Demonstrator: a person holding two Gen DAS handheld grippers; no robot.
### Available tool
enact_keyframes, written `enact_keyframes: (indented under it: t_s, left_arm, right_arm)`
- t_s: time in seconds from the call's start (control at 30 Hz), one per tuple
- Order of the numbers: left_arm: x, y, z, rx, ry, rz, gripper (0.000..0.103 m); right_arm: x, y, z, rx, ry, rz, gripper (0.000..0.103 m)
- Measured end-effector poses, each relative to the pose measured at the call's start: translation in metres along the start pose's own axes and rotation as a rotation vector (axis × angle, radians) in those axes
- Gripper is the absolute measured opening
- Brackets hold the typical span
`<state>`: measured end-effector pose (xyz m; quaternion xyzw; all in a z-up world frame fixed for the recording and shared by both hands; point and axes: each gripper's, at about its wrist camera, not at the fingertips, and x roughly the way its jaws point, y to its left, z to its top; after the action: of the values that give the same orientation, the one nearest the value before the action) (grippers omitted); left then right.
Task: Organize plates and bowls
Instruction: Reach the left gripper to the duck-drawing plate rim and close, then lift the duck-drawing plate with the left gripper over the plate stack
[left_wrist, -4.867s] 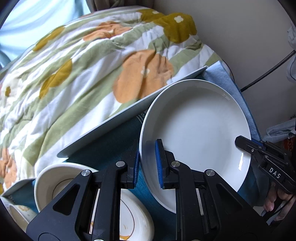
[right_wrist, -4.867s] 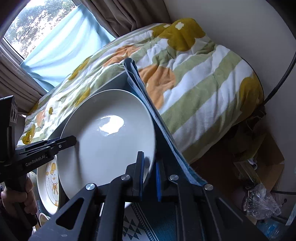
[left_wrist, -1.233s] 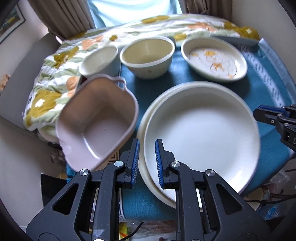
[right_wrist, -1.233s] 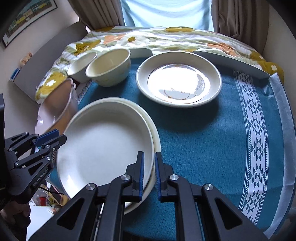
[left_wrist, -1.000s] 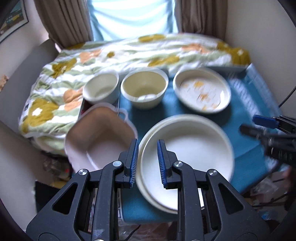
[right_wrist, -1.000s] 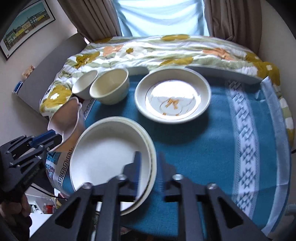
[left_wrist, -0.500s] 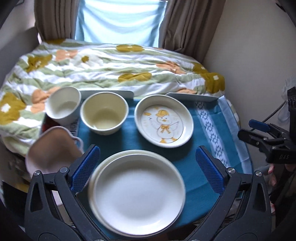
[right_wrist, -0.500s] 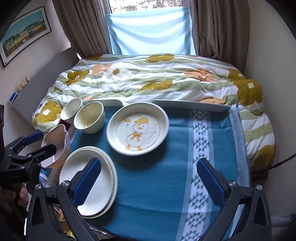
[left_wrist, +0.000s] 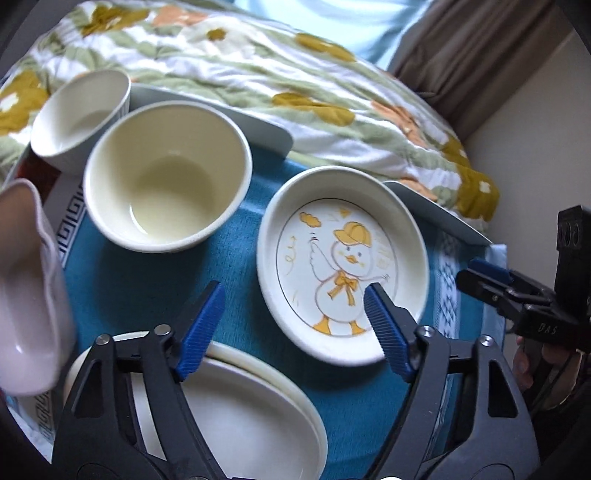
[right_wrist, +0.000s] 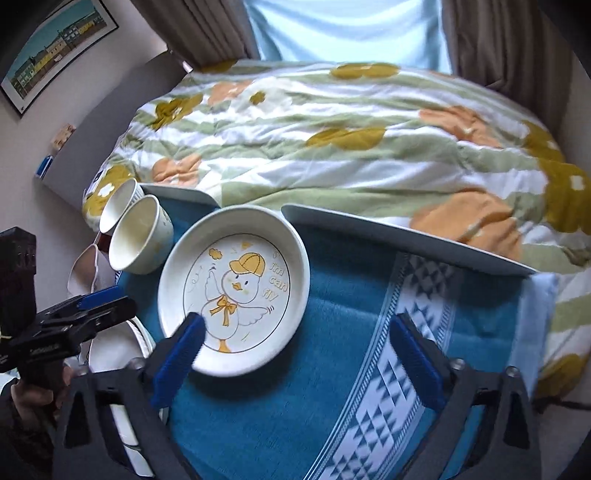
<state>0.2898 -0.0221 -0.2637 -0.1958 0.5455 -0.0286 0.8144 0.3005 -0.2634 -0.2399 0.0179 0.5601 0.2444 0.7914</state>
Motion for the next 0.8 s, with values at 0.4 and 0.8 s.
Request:
enact_keyframes:
  t_s: [0.4,0.8]
  left_arm:
    - [0.048,0.004,0.011,-0.067,0.060,0.095,0.032]
    - [0.050,0.003,0.011,-0.058,0.056,0.144,0.019]
  right_arm:
    - [0.061,-0.014,0.011,-0.053,0.112,0.137,0.035]
    - [0.069,-0.012,0.014,-0.041,0.113,0.136,0.013]
